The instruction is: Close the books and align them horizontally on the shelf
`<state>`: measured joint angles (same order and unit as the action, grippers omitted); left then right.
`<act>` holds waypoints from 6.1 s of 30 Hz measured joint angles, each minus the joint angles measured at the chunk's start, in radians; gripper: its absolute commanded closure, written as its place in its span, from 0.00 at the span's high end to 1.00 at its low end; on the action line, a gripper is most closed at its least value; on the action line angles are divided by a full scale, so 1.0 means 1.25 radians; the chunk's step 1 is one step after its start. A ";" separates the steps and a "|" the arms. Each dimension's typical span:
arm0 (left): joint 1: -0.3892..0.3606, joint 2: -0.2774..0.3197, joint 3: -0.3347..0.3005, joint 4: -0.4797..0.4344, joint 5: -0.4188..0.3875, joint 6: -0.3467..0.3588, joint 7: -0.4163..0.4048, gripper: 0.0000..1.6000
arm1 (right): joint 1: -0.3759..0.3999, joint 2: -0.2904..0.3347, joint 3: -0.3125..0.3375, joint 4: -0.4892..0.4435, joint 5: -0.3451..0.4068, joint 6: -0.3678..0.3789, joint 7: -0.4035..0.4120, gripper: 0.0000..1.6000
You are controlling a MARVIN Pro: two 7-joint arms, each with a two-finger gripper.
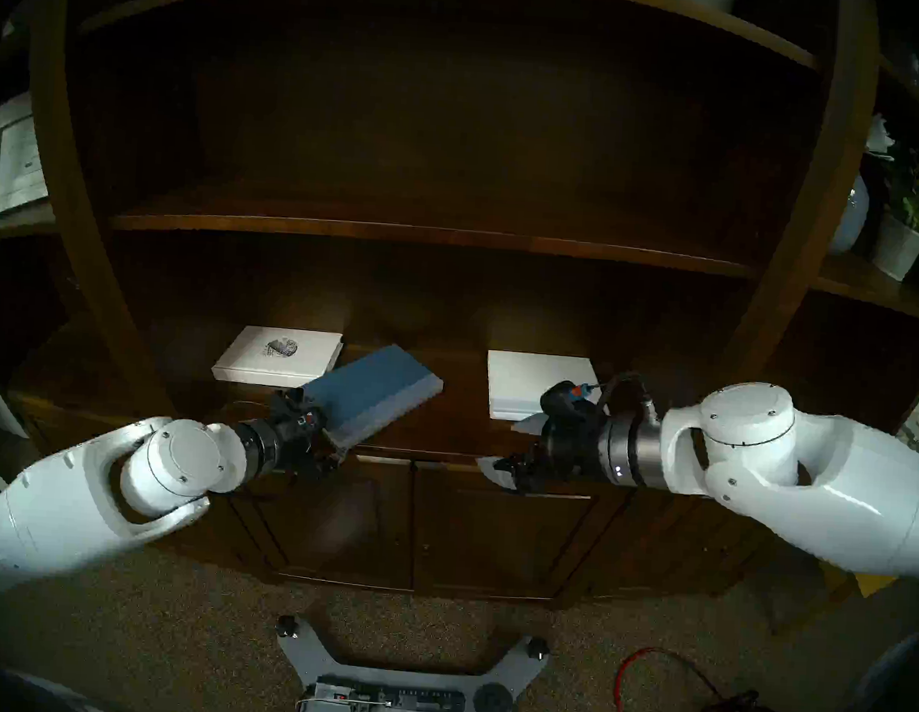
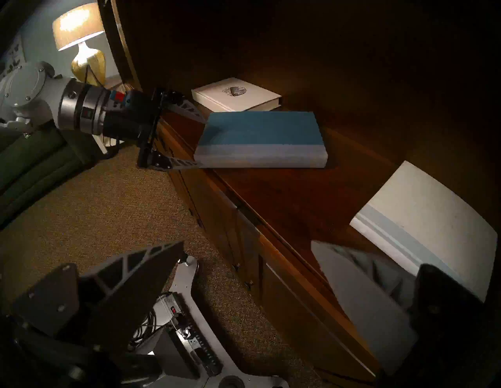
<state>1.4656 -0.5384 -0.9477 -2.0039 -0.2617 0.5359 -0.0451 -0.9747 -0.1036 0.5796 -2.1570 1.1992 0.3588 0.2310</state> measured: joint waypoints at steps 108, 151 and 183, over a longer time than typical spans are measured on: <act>0.427 0.055 -0.310 -0.105 -0.516 -0.208 0.168 1.00 | -0.002 0.001 0.002 0.000 -0.001 -0.001 0.001 1.00; 0.141 -0.249 -0.210 0.099 -0.322 -0.027 0.038 1.00 | -0.002 0.001 0.001 -0.001 -0.001 -0.001 0.001 1.00; -0.035 -0.334 -0.097 0.268 -0.239 -0.063 -0.081 1.00 | -0.002 0.001 0.002 -0.001 -0.001 -0.001 0.001 1.00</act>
<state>1.4220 -0.9562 -1.0686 -1.6691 -0.5600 0.4573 -0.1466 -0.9769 -0.1018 0.5817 -2.1579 1.1982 0.3576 0.2321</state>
